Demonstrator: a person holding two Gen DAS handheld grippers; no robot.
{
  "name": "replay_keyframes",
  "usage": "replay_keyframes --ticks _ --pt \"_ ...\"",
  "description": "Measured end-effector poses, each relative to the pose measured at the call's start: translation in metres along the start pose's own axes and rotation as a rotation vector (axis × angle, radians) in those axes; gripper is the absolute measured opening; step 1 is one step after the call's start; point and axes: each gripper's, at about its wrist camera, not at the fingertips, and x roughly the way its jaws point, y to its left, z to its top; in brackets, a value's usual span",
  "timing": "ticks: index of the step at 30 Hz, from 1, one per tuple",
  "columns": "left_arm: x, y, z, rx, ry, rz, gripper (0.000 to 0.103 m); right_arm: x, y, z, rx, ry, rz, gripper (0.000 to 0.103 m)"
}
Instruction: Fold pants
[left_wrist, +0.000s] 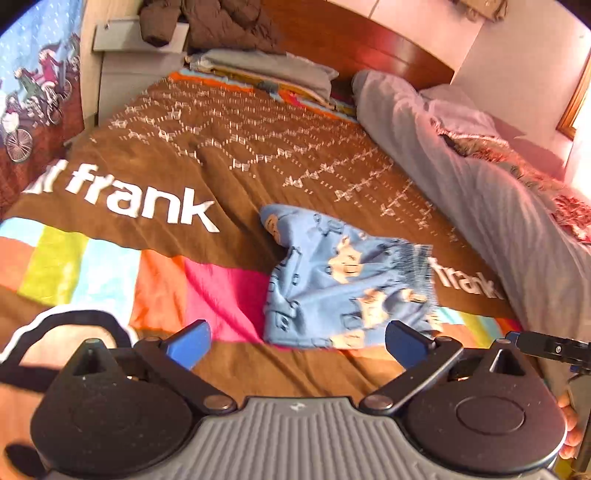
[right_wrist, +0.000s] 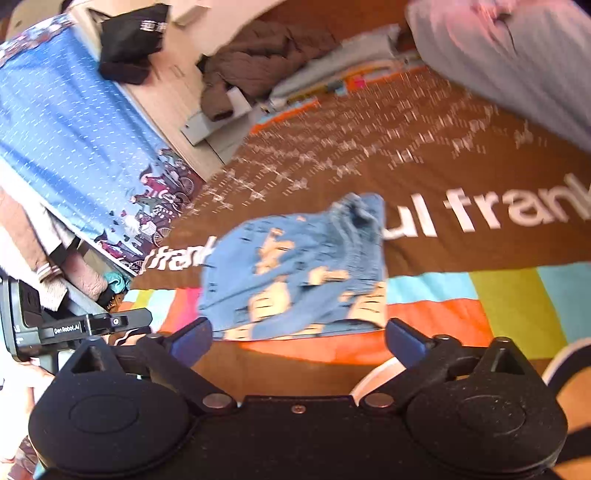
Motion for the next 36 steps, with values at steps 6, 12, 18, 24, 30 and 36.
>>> replay_keyframes --ticks 6,12,18,24,30,36 --pt "-0.085 -0.03 -0.013 0.035 -0.088 0.002 0.103 -0.074 0.07 -0.009 -0.103 -0.113 -0.05 0.102" --pt "-0.167 -0.07 -0.037 0.132 -0.184 0.109 0.103 -0.146 0.127 -0.025 -0.17 -0.227 -0.212 0.102" --pt "-0.22 -0.087 -0.07 0.086 -0.211 0.079 0.103 -0.192 0.154 -0.058 -0.195 -0.228 -0.3 0.102" --pt "-0.246 -0.1 -0.104 0.11 -0.195 0.072 0.103 -0.221 0.165 -0.104 -0.213 -0.195 -0.327 0.102" --pt "-0.246 -0.118 -0.15 0.141 -0.121 0.067 0.103 -0.246 0.162 -0.164 -0.209 -0.166 -0.343 0.102" --pt "-0.238 -0.121 -0.179 0.137 -0.079 0.086 0.102 -0.255 0.157 -0.189 -0.165 -0.142 -0.354 0.102"
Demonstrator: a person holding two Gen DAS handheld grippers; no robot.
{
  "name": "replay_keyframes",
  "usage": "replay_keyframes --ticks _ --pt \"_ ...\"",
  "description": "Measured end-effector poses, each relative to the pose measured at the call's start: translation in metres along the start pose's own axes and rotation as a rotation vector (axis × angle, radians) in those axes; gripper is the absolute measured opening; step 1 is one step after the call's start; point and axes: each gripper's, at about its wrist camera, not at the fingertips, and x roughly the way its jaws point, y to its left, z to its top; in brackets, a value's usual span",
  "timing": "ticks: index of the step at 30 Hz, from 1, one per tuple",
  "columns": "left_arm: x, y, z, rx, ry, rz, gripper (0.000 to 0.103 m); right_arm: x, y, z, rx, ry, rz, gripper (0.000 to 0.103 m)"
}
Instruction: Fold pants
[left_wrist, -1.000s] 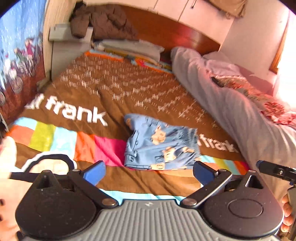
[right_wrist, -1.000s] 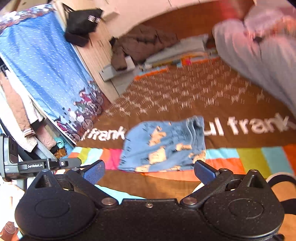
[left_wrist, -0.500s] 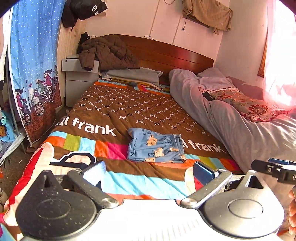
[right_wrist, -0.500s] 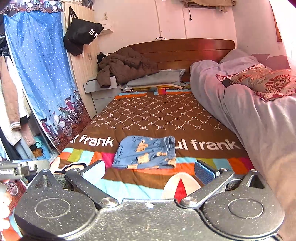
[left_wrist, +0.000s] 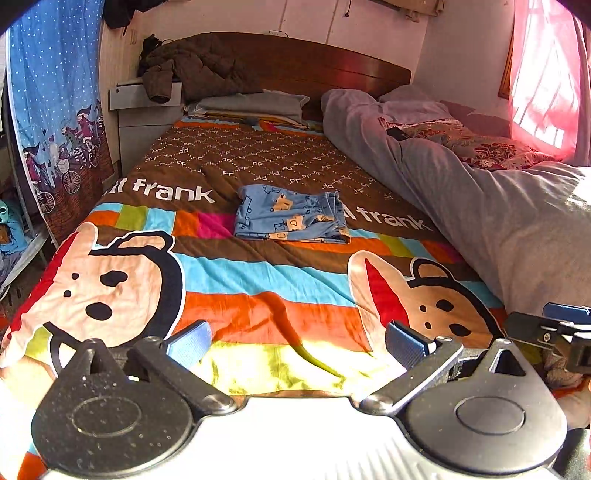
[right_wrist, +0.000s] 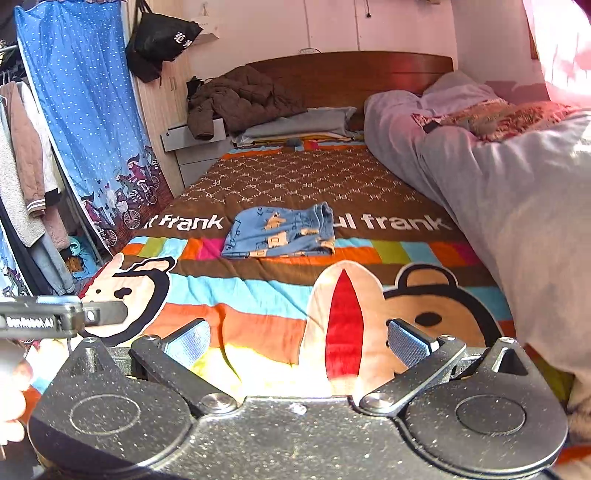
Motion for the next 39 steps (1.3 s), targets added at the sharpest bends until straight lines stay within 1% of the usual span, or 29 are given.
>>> replay_keyframes --ticks 2,5,16,39 --pt "0.0 0.0 -0.004 -0.012 0.007 -0.002 0.102 -0.001 0.002 0.002 -0.005 -0.003 -0.006 0.102" --pt "-0.004 -0.004 -0.008 0.009 0.002 0.012 0.102 -0.003 0.006 0.006 -0.017 -0.008 -0.007 0.102" --pt "-0.015 -0.003 -0.003 0.027 -0.01 0.024 0.102 -0.002 0.016 0.015 -0.028 -0.015 0.011 0.102" --pt "-0.017 -0.005 0.005 0.032 -0.02 0.022 0.103 -0.001 0.017 0.018 -0.024 -0.02 0.02 0.102"
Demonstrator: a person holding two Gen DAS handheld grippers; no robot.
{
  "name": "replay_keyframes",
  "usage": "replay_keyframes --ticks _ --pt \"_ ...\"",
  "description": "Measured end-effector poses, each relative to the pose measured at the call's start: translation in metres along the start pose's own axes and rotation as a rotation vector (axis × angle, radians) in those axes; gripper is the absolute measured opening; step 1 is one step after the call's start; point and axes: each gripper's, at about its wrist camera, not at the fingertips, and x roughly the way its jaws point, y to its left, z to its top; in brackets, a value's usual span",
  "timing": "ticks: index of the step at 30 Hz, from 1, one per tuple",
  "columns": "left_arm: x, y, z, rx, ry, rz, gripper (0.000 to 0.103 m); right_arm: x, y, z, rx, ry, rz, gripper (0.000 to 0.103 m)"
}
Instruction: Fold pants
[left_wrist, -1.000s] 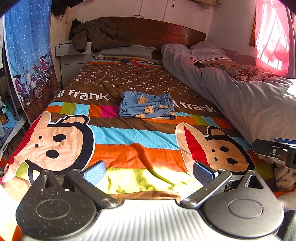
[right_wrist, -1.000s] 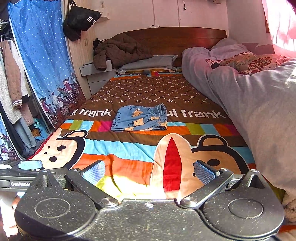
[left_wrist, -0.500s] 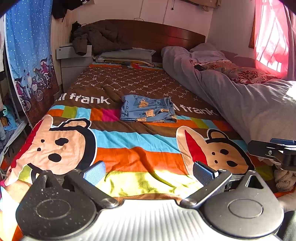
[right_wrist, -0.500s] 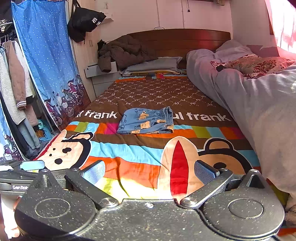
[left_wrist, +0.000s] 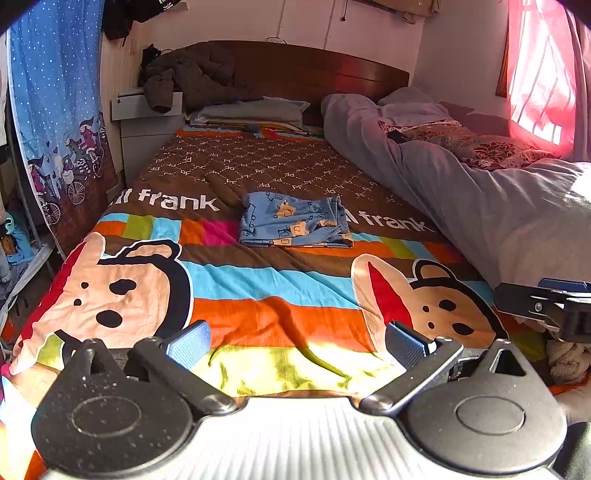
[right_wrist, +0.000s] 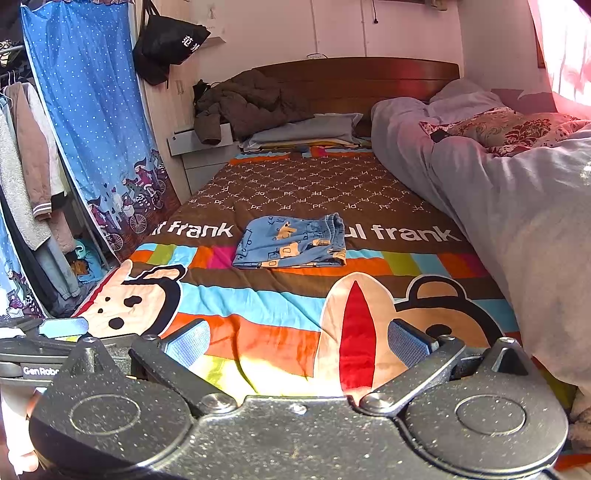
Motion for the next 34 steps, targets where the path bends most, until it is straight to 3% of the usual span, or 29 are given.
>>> replay_keyframes --ticks 22,28,34 --pt "0.0005 -0.0018 0.0056 -0.001 -0.007 -0.002 0.103 0.0003 0.0 0.0019 -0.002 0.0 0.0 0.102" --pt "-0.0035 -0.003 0.0039 -0.004 -0.033 0.031 0.103 0.0024 -0.004 0.0038 0.004 0.003 -0.006 0.102" --pt "-0.0048 0.004 0.0023 -0.033 -0.041 -0.002 0.103 0.0054 -0.0038 0.0005 0.006 0.011 -0.007 0.102"
